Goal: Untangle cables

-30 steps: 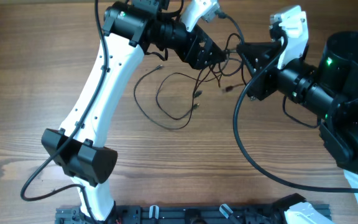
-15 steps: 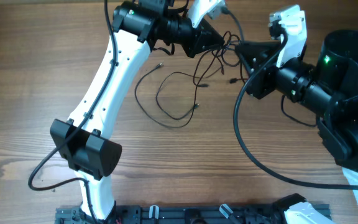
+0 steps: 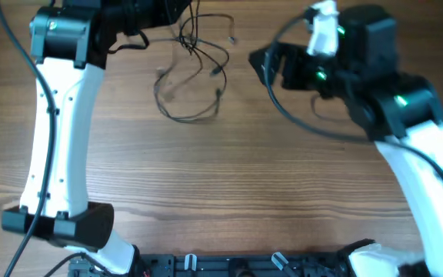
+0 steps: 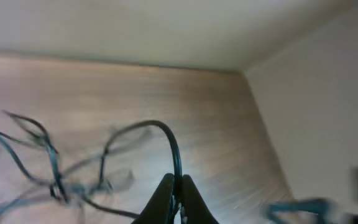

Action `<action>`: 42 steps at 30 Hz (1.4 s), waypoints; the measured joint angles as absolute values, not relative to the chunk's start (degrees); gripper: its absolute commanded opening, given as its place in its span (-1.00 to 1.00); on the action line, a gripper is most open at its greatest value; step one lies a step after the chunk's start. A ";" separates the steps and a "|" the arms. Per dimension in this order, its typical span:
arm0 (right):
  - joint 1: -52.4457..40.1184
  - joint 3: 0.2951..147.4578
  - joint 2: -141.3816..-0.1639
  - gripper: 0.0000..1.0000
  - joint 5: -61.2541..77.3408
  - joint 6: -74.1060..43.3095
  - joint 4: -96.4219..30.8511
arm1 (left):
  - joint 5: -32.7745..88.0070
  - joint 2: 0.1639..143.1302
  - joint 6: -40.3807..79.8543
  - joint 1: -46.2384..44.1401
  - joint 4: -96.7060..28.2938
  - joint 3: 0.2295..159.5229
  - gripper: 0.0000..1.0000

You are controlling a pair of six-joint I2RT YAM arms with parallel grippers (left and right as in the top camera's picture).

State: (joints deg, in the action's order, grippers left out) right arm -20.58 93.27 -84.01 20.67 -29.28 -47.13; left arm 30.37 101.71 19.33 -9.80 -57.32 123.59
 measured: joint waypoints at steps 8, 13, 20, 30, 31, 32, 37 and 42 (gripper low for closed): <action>-23.03 93.25 -99.13 0.99 36.36 -32.18 -34.65 | 26.72 100.92 42.92 -9.78 -60.69 123.59 -0.92; -24.45 93.27 -99.90 0.99 37.47 -32.67 -29.10 | 26.87 99.79 51.92 -9.80 -61.34 123.59 -0.92; -28.69 93.27 -99.98 0.99 41.87 -8.32 -18.87 | 26.83 95.29 55.24 -9.85 -61.32 123.59 -0.92; -34.63 93.27 -99.98 -0.91 35.94 1.06 -11.16 | 24.67 95.22 54.89 -8.86 -60.86 123.57 -0.81; -34.61 93.27 -99.94 -0.91 33.43 0.21 -11.14 | 24.67 95.15 53.19 -8.43 -61.06 123.57 -0.06; -34.50 93.27 -99.68 -0.91 30.39 -0.36 -11.22 | 24.69 95.02 50.89 -7.79 -61.52 123.57 0.99; -30.26 95.00 -88.20 -0.92 17.15 -2.39 -15.68 | 24.01 93.49 26.96 -5.50 -65.34 123.59 1.00; -28.18 98.91 -67.81 -0.92 10.72 -3.68 -15.53 | 28.05 93.58 6.37 -7.57 -69.34 123.59 1.00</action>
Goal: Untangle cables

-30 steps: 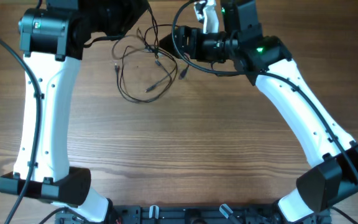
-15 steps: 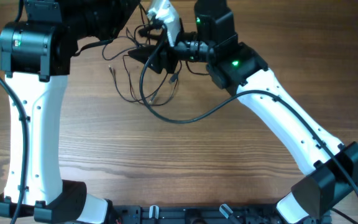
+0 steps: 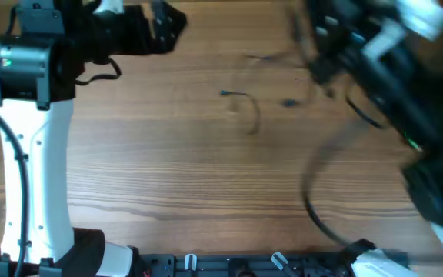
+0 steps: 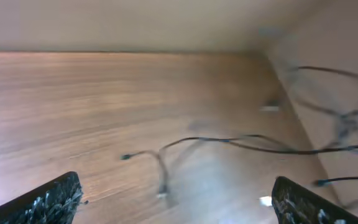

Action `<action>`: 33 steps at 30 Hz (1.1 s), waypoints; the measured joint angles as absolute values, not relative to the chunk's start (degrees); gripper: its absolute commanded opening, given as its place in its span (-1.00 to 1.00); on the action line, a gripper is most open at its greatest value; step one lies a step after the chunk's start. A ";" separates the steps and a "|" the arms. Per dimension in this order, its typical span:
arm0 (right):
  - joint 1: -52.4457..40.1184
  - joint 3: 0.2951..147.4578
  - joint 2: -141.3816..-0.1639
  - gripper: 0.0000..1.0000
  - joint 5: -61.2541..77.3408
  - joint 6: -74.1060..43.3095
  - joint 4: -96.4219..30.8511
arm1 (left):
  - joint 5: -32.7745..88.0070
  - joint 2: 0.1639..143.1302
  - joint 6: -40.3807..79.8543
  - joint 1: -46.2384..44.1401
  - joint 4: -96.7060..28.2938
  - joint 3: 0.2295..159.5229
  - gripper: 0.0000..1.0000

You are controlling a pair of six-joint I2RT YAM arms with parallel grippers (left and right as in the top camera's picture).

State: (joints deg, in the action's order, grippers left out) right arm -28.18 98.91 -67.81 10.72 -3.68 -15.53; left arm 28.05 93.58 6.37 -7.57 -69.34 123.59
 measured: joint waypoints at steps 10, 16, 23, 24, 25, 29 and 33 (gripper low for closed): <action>-28.18 98.83 -78.56 -0.91 -2.81 -8.47 -23.44 | 38.87 100.71 -9.10 -17.37 -70.00 123.57 1.00; -28.18 99.15 -91.18 -0.91 14.81 -27.92 6.55 | 33.74 90.76 -1.58 -5.50 -70.83 123.57 1.00; -28.47 104.36 -82.85 -0.92 1.61 -4.38 -37.26 | 33.10 86.83 -0.25 -4.05 -72.88 123.68 1.00; -28.45 103.66 -84.71 -0.92 -0.23 -4.21 -37.36 | 33.01 87.02 -0.25 -4.05 -72.88 123.68 1.00; -28.45 102.32 -88.07 -0.92 -2.68 -4.23 -36.58 | 33.01 87.02 -0.23 -4.05 -72.90 123.68 1.00; -29.63 106.26 -90.50 -0.91 -5.82 -7.73 -28.99 | 33.08 87.11 -0.08 -4.12 -73.28 123.68 1.00; -29.76 114.19 -78.52 -0.92 -1.13 -9.50 -28.38 | 33.10 88.71 -0.05 -6.70 -73.25 123.68 1.00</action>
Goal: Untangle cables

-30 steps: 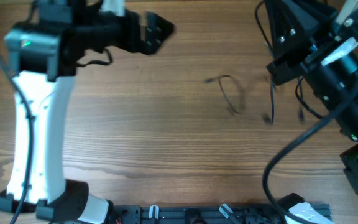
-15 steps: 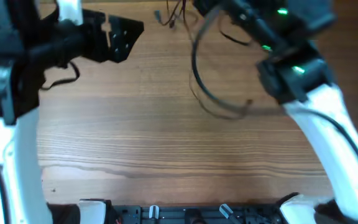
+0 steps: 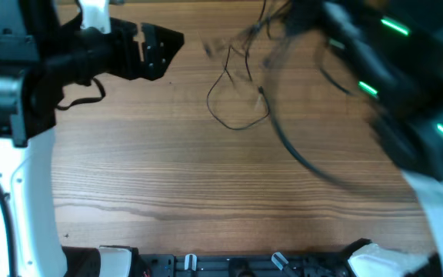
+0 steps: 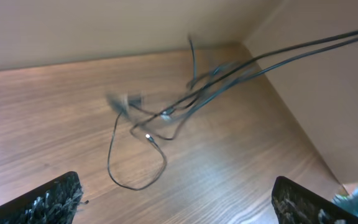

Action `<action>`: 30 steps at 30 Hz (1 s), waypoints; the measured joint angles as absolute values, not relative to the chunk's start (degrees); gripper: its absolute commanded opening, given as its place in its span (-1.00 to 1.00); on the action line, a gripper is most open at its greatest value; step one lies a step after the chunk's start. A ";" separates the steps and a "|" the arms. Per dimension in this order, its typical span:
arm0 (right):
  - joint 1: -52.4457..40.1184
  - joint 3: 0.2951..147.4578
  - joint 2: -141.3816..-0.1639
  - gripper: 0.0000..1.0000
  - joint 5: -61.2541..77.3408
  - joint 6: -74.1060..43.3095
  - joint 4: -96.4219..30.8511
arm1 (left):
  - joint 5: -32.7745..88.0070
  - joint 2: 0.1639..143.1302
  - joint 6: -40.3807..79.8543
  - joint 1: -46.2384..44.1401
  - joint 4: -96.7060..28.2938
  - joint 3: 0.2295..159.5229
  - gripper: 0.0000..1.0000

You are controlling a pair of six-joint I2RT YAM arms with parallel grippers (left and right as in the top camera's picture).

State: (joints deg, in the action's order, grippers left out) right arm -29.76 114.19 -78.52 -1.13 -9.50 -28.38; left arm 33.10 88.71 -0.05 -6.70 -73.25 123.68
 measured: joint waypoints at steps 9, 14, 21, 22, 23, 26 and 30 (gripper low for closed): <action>-29.87 114.69 -75.20 -0.92 -1.52 -9.85 -36.58 | 33.30 104.16 3.42 -17.58 -71.42 123.57 1.00; -29.85 114.67 -74.94 -0.92 -2.74 -9.87 -38.89 | 34.22 107.63 19.14 -20.67 -71.20 123.57 1.00; -29.87 114.67 -74.94 -0.92 -3.86 -9.87 -40.38 | 46.94 111.24 41.54 -23.92 -62.50 123.52 1.00; -29.87 114.67 -74.96 -0.92 -4.73 -9.96 -40.73 | 47.83 111.24 44.07 -25.17 -62.41 123.52 1.00; -29.87 114.67 -74.96 -0.92 -5.34 -10.04 -41.01 | 48.29 111.24 45.98 -26.55 -61.93 123.52 1.00; -29.85 114.67 -75.37 -0.92 -6.57 -10.07 -41.89 | 48.01 111.24 48.69 -30.70 -61.21 123.52 0.99; -29.85 114.67 -78.81 -0.91 -6.76 -10.24 -43.48 | 46.94 111.24 49.80 -32.67 -60.75 123.52 0.99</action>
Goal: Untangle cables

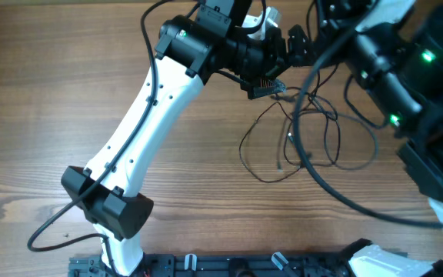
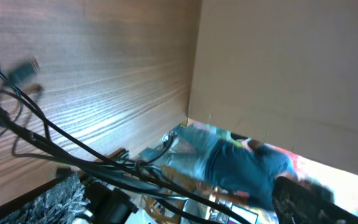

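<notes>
A tangle of thin black cables (image 1: 323, 137) lies looped on the wooden table (image 1: 68, 92) right of centre, and some strands rise toward the top. My left gripper (image 1: 284, 63) reaches across to the top centre, just above the tangle. It stands open, with its fingers (image 2: 55, 200) wide apart in the left wrist view. There, black cable strands (image 2: 48, 127) cross in front of and between the fingers, none pinched. My right arm (image 1: 394, 69) fills the top right. Its gripper end near the top edge is too dark to read.
A thick black arm cable (image 1: 321, 181) curves over the table right of the tangle. The table's far edge meets a pale wall (image 2: 278, 68). Mounting hardware lines the near edge (image 1: 229, 265). The left arm's white link (image 1: 141, 131) slants across the middle.
My left arm has swung from the top left to the top centre, its open gripper now beside the cables. The tangle lies lower and further right, spread in wider loops.
First my left gripper was shut on a strand at the top left, with the tangle below it. Then it was open and the cables were up by the right arm. After that they hung from the top right, and now the open left gripper is among them.
</notes>
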Action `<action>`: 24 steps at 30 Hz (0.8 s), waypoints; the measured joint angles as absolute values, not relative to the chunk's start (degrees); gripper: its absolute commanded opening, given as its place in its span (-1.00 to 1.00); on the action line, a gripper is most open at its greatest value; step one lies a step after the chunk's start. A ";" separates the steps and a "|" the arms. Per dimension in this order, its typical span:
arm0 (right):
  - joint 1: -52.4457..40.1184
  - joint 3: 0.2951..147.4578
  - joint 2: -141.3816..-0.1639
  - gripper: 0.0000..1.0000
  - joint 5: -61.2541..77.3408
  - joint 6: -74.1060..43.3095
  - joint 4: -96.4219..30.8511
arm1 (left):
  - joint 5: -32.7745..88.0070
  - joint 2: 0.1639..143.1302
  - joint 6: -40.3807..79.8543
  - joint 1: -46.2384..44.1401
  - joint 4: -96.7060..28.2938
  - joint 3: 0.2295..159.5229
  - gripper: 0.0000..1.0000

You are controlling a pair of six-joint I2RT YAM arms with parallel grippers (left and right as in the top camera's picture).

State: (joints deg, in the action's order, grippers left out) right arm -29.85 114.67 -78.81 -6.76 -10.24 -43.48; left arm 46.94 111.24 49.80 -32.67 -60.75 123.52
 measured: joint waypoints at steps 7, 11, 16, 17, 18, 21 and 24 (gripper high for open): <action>-29.82 114.67 -81.58 -0.92 -7.38 -10.24 -40.14 | 39.03 106.76 50.17 -32.18 -60.62 123.52 1.00; -26.57 114.67 -81.56 -0.91 -7.88 -10.70 -35.79 | 33.50 101.97 50.35 -32.18 -61.45 123.52 1.00; -24.75 114.67 -81.87 -0.92 -6.17 -12.43 -36.75 | 28.69 101.45 51.64 -32.40 -61.41 123.52 0.99; -24.75 114.67 -81.91 -0.92 -5.39 -12.62 -36.82 | 26.11 101.47 52.05 -32.97 -61.14 123.52 1.00; -24.75 114.67 -81.93 -0.92 -4.93 -12.78 -36.95 | 23.86 101.47 52.27 -33.80 -60.62 123.52 1.00; -24.75 114.67 -82.02 -0.92 -3.84 -13.28 -38.26 | 15.55 102.39 54.11 -38.33 -57.01 123.52 1.00; -24.75 114.67 -81.95 -0.92 -3.36 -13.47 -38.65 | 13.08 105.86 56.75 -39.51 -53.91 123.52 1.00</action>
State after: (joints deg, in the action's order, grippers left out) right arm -24.75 114.67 -81.95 -3.36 -13.47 -38.65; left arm 13.08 105.86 56.75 -39.51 -53.91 123.52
